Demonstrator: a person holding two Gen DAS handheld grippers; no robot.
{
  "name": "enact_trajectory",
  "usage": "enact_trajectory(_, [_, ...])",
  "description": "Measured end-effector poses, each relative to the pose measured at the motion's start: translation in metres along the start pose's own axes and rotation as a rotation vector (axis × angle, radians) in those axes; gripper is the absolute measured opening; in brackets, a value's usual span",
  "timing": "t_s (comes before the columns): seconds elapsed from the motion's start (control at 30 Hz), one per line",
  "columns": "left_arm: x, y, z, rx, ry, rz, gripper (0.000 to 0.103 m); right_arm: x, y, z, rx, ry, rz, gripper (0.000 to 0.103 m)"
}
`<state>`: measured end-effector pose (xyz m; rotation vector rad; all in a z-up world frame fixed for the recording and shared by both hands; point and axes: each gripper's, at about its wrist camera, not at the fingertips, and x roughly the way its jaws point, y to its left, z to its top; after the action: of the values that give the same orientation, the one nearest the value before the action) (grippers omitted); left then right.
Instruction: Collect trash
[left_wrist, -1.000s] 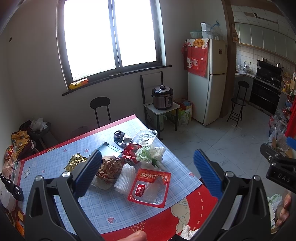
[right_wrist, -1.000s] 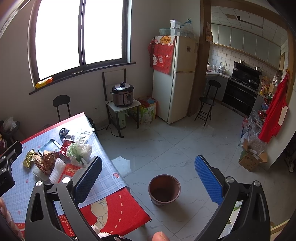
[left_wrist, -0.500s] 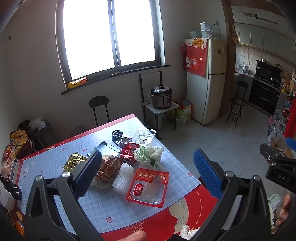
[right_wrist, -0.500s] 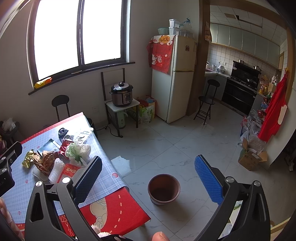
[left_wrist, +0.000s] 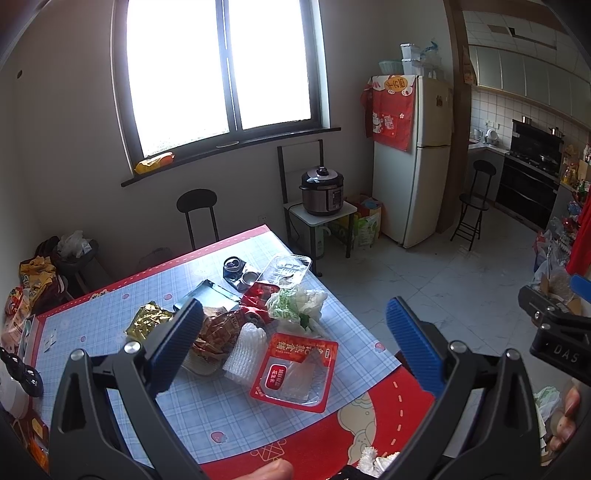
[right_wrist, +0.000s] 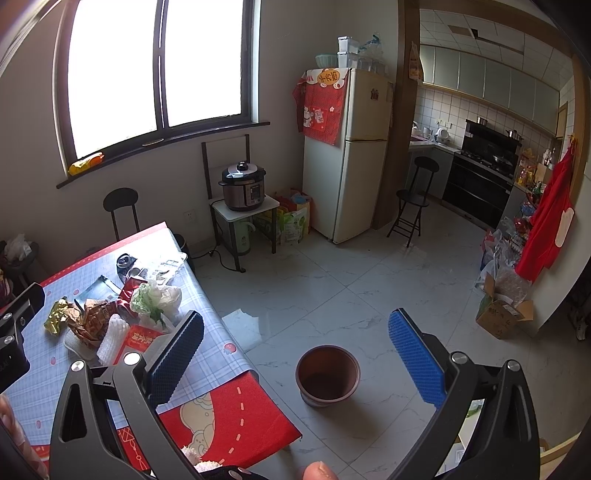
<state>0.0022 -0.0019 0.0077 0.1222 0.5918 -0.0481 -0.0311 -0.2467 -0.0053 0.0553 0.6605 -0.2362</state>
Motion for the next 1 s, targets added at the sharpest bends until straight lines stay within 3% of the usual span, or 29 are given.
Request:
enact_trajectory(0.33, [0.001,0.001,-0.001,-0.004,0.001,-0.001,0.098,0.003,0.0,0.001,0.002,0.002,0.004,0.098])
enact_trajectory(0.53, [0.01,0.01,0.005,-0.09,0.032,-0.028,0.098,0.016,-0.004,0.009,-0.034,0.023,0.052,0.098])
enact_trajectory(0.63, [0.014,0.018,0.011,-0.178,0.03,-0.024,0.098,0.024,-0.01,0.015,-0.07,0.035,0.106,0.098])
enact_trajectory(0.77, [0.015,0.028,0.016,-0.222,0.009,0.043,0.098,0.039,-0.02,0.024,-0.107,0.035,0.208,0.098])
enact_trajectory(0.87, [0.013,0.05,0.014,-0.312,0.014,0.065,0.098,0.052,-0.021,0.034,-0.152,0.029,0.29,0.098])
enact_trajectory(1.0, [0.008,0.08,-0.002,-0.377,0.046,0.158,0.098,0.068,-0.009,0.043,-0.229,0.003,0.411,0.098])
